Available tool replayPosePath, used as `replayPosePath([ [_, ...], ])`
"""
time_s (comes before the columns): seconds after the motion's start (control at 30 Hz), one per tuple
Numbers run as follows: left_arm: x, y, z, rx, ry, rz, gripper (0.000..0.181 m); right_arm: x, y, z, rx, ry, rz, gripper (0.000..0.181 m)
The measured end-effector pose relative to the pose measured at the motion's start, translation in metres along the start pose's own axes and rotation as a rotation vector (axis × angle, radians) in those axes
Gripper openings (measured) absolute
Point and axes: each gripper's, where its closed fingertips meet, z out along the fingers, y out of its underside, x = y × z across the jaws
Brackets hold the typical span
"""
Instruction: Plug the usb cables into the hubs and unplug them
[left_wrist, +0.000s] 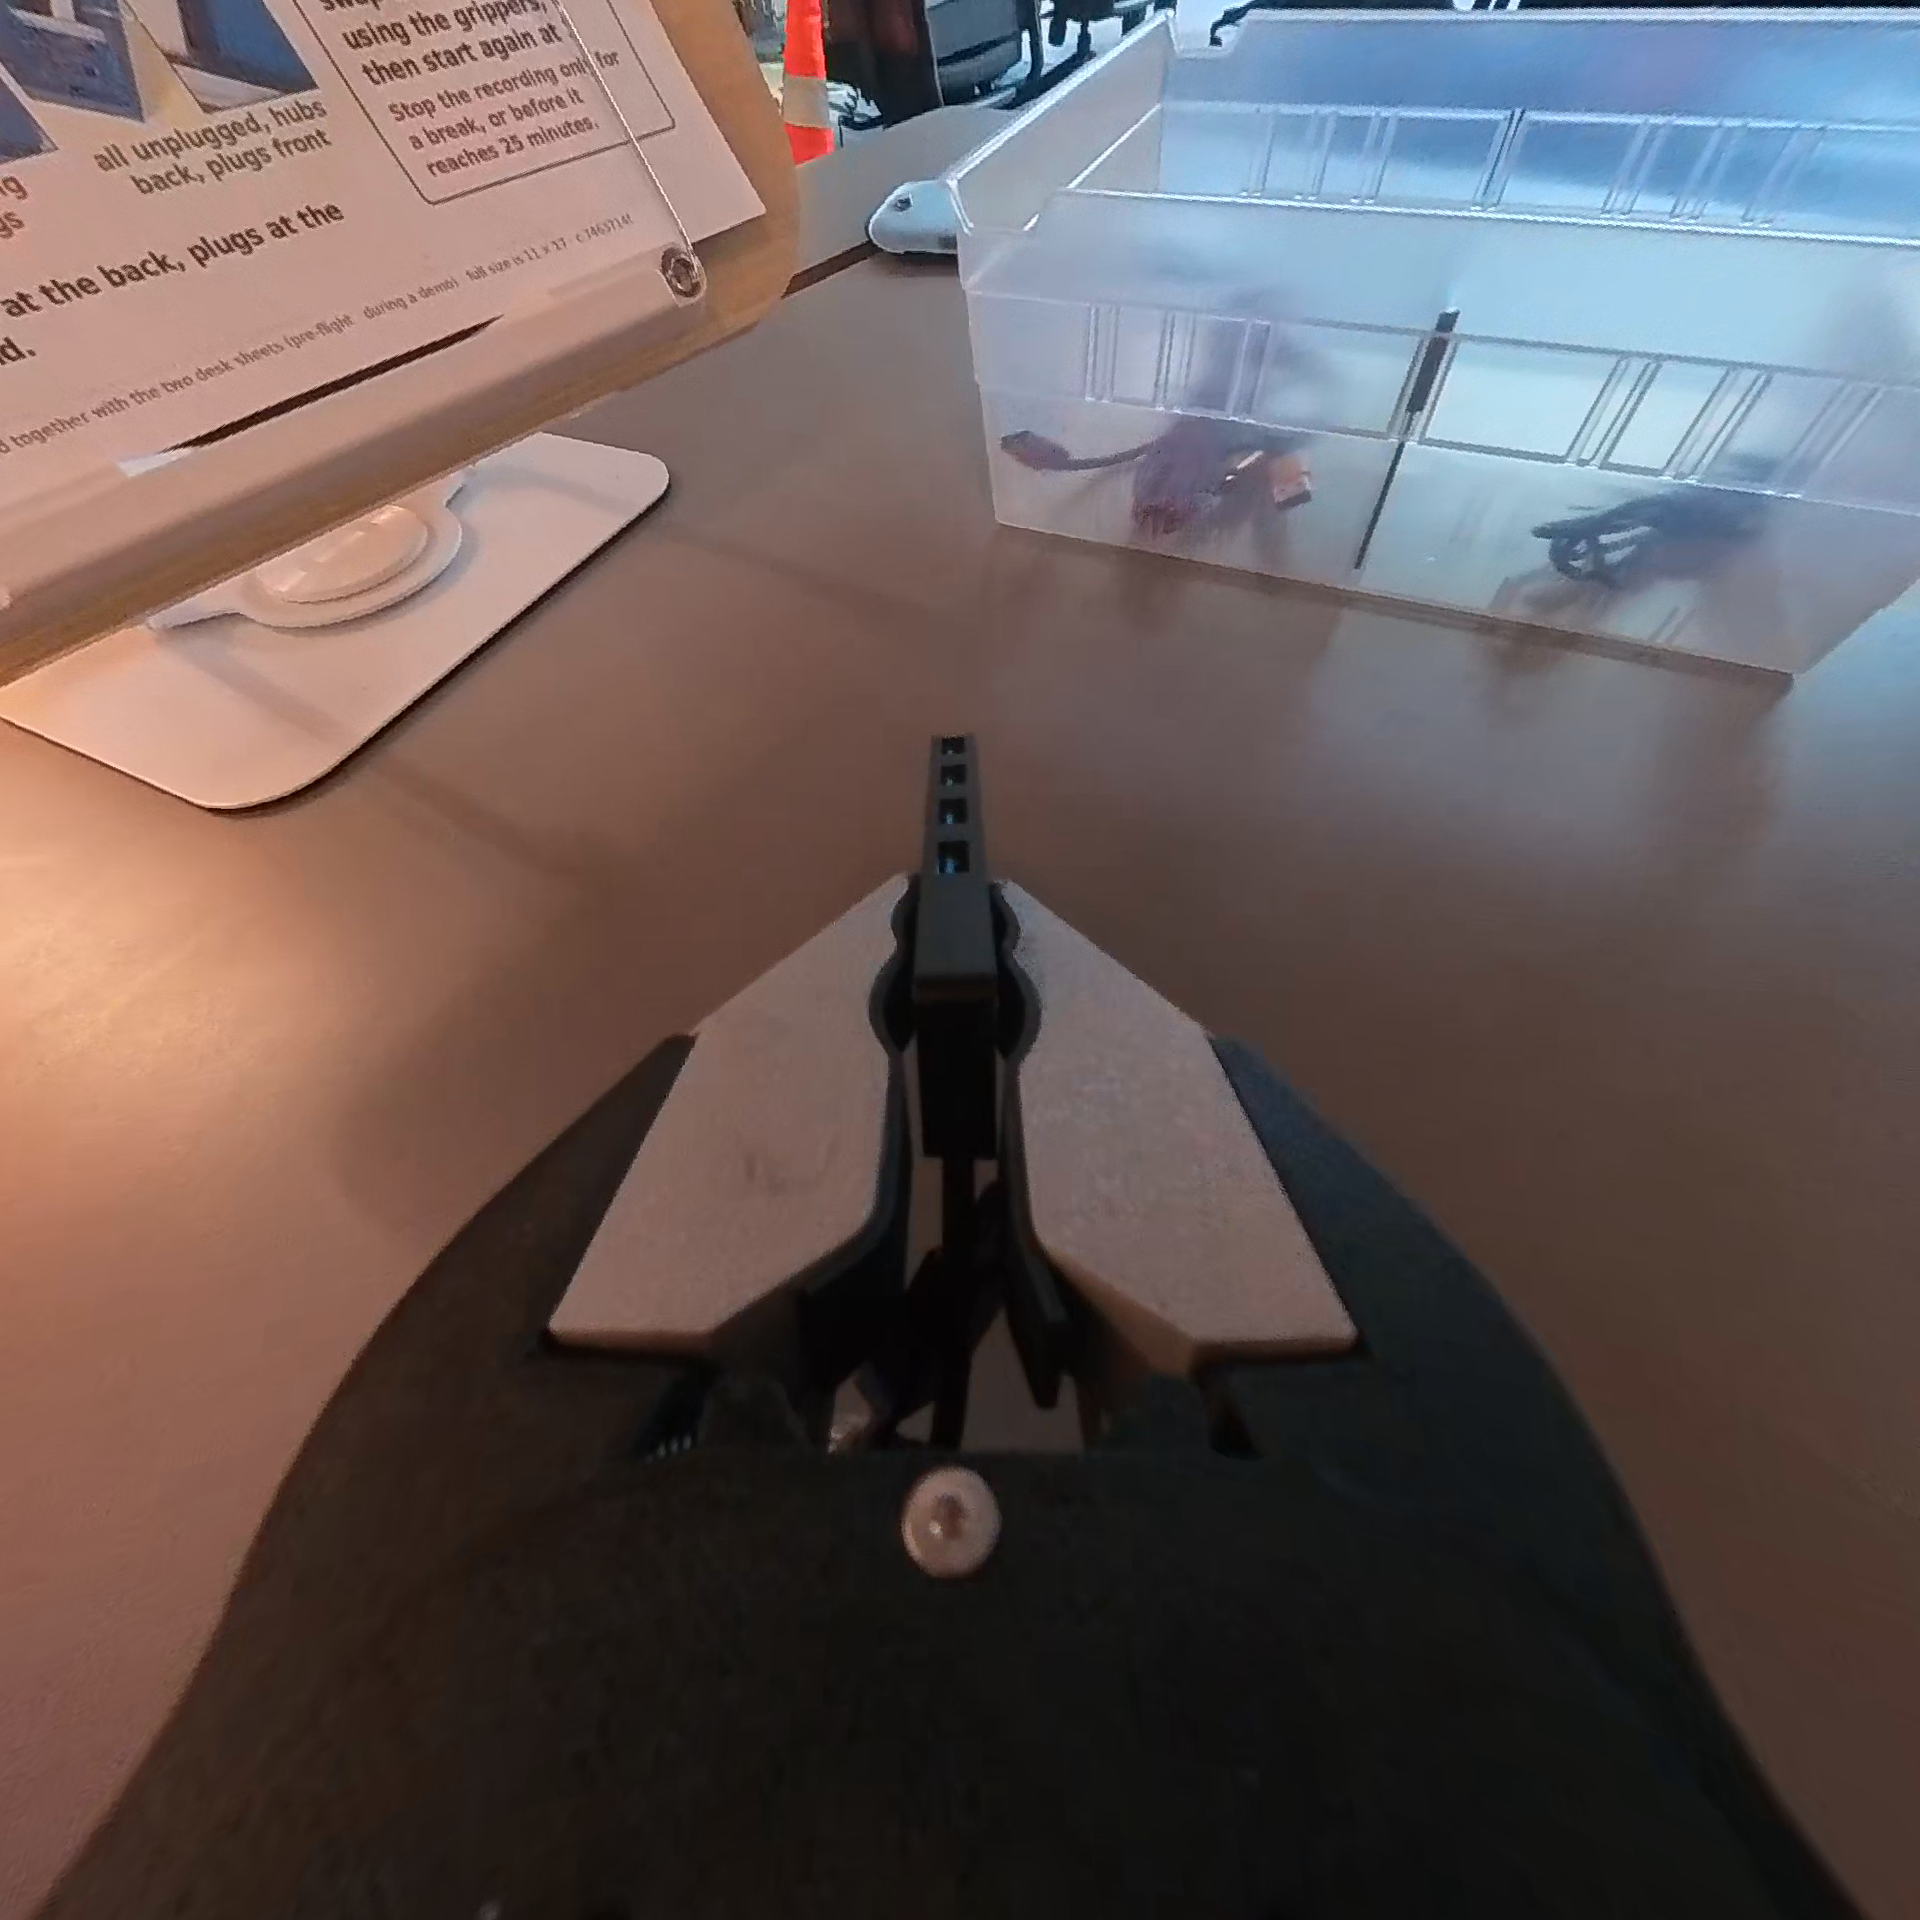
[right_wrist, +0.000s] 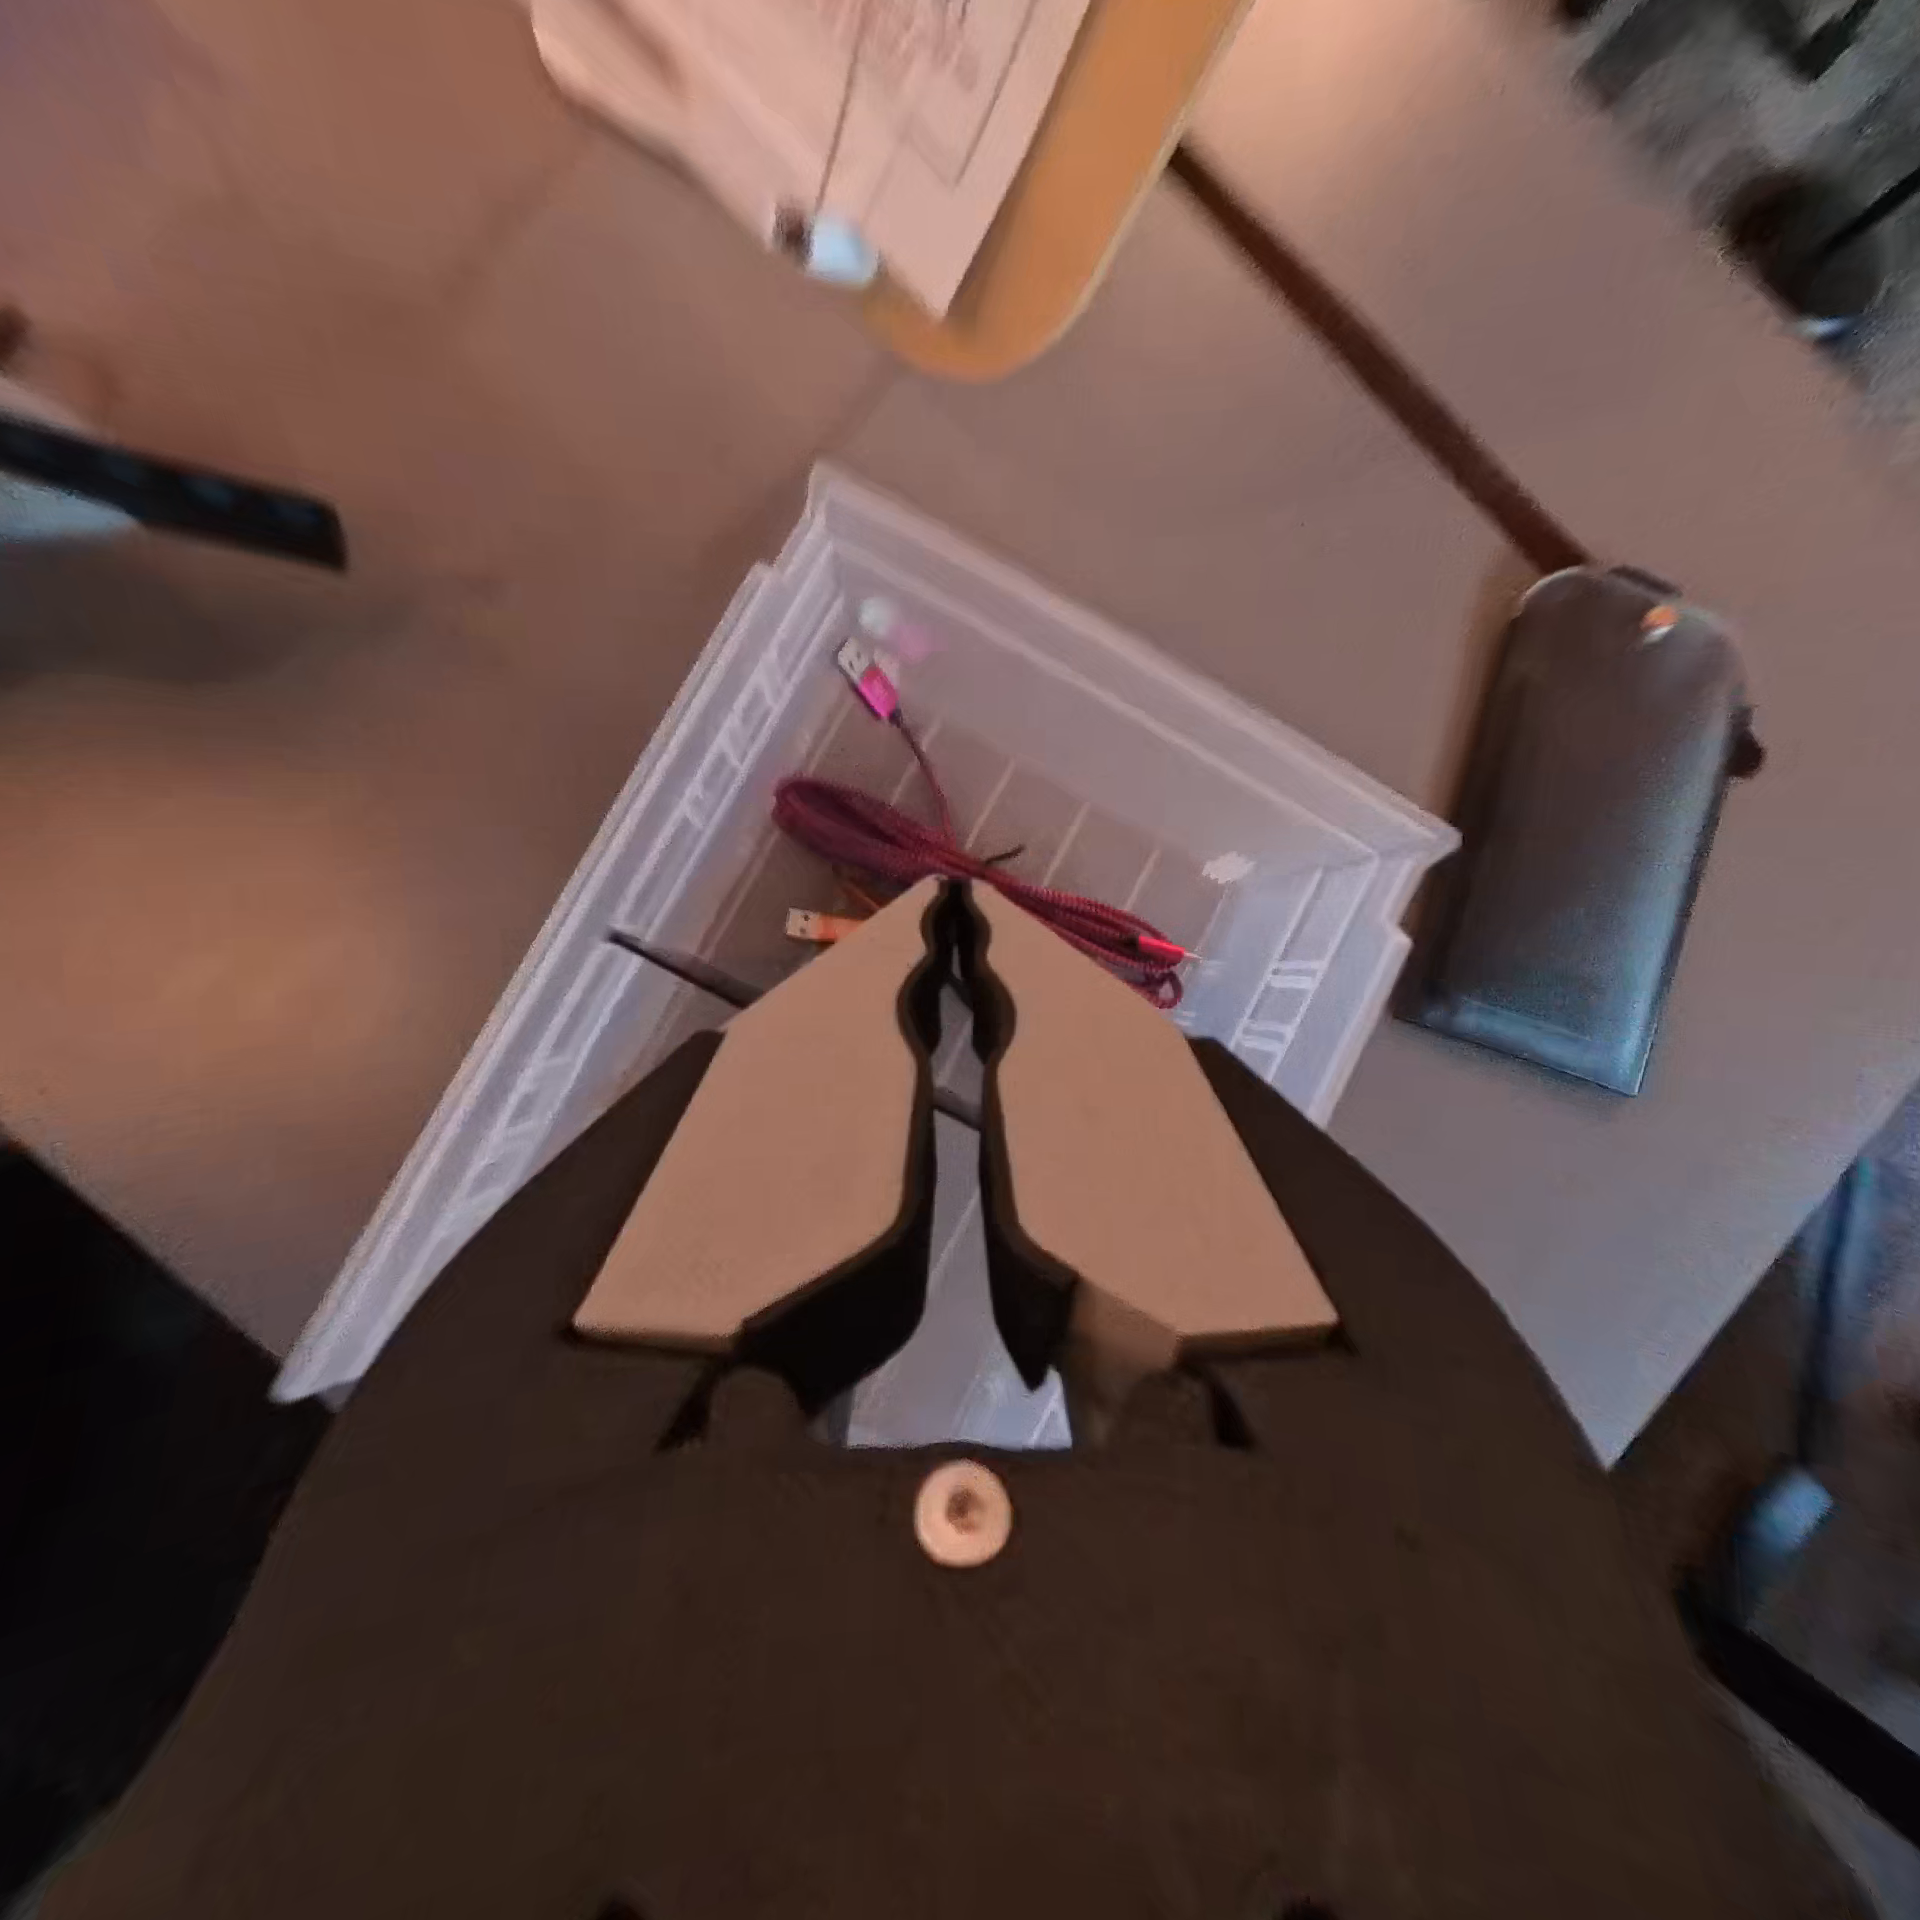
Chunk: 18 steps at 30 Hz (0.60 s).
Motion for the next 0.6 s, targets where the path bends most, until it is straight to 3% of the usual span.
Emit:
replayPosePath([
  [0.03,0.000,0.000,0.000,-0.002,-0.001,0.001,0.009,-0.001,0.007,0.020,-0.059,0.008,-0.033,0.003],
  [0.07,0.000,0.001,0.001,-0.005,-0.001,0.004,0.009,-0.001,0.014,0.040,-0.119,0.015,-0.056,0.027],
  [0.2,0.001,0.002,0.002,-0.017,-0.004,0.018,0.009,-0.008,0.046,0.109,-0.363,-0.046,-0.159,0.040],
  [0.3,0.002,0.003,0.001,-0.021,-0.004,0.018,0.010,-0.010,0.075,0.137,-0.528,-0.095,-0.309,0.045],
  [0.43,0.005,0.000,-0.005,-0.010,0.012,0.023,0.009,0.000,0.067,0.151,-0.508,-0.099,-0.379,0.026],
  [0.53,0.009,-0.002,-0.007,-0.011,0.037,0.036,0.009,0.006,0.061,0.145,-0.485,-0.098,-0.426,0.009],
  [0.6,0.013,-0.001,-0.008,-0.019,0.060,0.047,0.009,0.008,0.047,0.132,-0.391,-0.099,-0.415,0.000],
])
